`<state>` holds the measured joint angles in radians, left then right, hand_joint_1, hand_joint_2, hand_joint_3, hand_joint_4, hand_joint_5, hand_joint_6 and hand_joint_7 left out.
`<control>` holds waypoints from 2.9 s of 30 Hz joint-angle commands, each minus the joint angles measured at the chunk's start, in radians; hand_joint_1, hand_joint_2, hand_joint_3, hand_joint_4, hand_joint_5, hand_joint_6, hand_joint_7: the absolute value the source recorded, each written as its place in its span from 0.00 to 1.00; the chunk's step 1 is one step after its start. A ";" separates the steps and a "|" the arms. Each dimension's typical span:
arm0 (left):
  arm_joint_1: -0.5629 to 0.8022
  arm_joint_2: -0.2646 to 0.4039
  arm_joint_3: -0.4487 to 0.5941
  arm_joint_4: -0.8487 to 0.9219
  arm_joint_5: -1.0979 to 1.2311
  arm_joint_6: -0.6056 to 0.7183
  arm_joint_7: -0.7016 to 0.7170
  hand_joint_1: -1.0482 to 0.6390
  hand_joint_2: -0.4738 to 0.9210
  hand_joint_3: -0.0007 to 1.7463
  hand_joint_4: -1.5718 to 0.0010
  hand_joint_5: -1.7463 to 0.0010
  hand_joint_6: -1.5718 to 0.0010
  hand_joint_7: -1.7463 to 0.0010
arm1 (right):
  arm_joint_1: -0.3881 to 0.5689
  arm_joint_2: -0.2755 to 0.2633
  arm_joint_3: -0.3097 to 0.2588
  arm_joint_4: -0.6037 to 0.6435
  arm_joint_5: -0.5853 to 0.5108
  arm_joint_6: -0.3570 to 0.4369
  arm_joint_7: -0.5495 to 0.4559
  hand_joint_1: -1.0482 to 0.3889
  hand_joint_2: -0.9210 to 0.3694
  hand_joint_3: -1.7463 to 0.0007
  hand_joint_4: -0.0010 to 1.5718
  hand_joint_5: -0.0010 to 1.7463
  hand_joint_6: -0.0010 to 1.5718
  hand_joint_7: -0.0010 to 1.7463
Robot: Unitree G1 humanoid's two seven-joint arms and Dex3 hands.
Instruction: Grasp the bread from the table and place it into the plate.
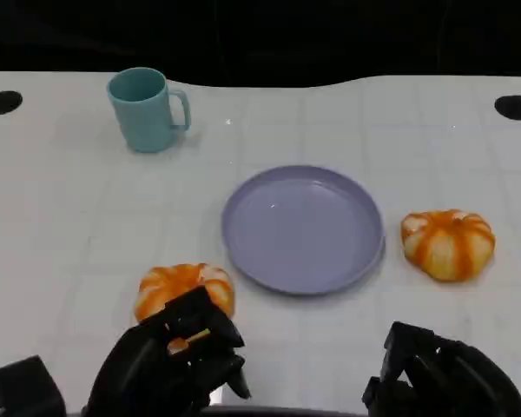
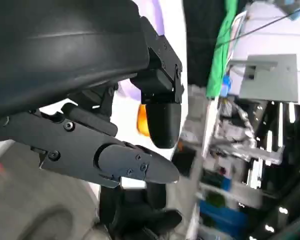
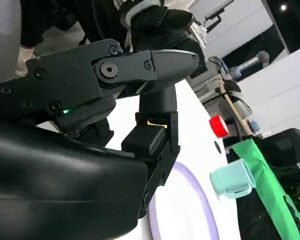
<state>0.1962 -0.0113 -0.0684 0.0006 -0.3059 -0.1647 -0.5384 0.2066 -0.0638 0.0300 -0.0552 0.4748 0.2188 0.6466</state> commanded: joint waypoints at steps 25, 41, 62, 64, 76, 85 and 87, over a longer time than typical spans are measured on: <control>-0.101 0.327 -0.111 -0.389 1.090 0.092 0.337 0.33 0.92 0.00 0.77 0.74 0.77 1.00 | -0.013 -0.008 0.017 -0.019 -0.009 -0.004 -0.031 0.23 0.00 0.86 0.55 0.92 0.49 0.80; -0.249 0.300 -0.265 -0.297 1.457 0.342 0.188 0.42 0.85 0.00 0.83 0.81 0.81 1.00 | -0.013 -0.010 0.016 -0.013 -0.001 0.001 -0.028 0.23 0.00 0.87 0.54 0.92 0.49 0.81; -0.423 0.218 -0.350 0.089 1.411 0.464 0.275 0.47 0.88 0.00 0.78 0.87 0.79 1.00 | -0.009 -0.014 0.018 -0.017 -0.003 -0.004 -0.026 0.23 0.00 0.86 0.54 0.92 0.48 0.81; -0.439 0.218 -0.356 0.124 1.393 0.463 0.290 0.46 0.88 0.00 0.78 0.88 0.79 1.00 | -0.008 -0.013 0.018 -0.018 -0.003 -0.002 -0.028 0.23 0.00 0.86 0.55 0.92 0.49 0.81; -0.527 0.222 -0.416 0.370 1.322 0.452 0.419 0.42 0.94 0.00 0.58 0.46 0.55 0.98 | -0.002 -0.012 0.019 -0.026 0.000 -0.002 -0.030 0.22 0.00 0.86 0.55 0.92 0.49 0.81; -0.546 0.256 -0.492 0.439 1.359 0.444 0.513 0.39 1.00 0.12 0.52 0.11 0.32 0.96 | 0.001 -0.013 0.019 -0.029 -0.005 -0.007 -0.033 0.22 0.00 0.86 0.55 0.92 0.49 0.80; -0.544 0.261 -0.501 0.450 1.361 0.437 0.557 0.40 1.00 0.14 0.52 0.11 0.32 0.96 | 0.000 -0.014 0.019 -0.030 -0.005 -0.007 -0.032 0.22 0.00 0.86 0.55 0.92 0.49 0.80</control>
<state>-0.3756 0.2236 -0.5494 0.3908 1.0413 0.2645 -0.0118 0.2025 -0.0655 0.0574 -0.0667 0.4675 0.2177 0.6185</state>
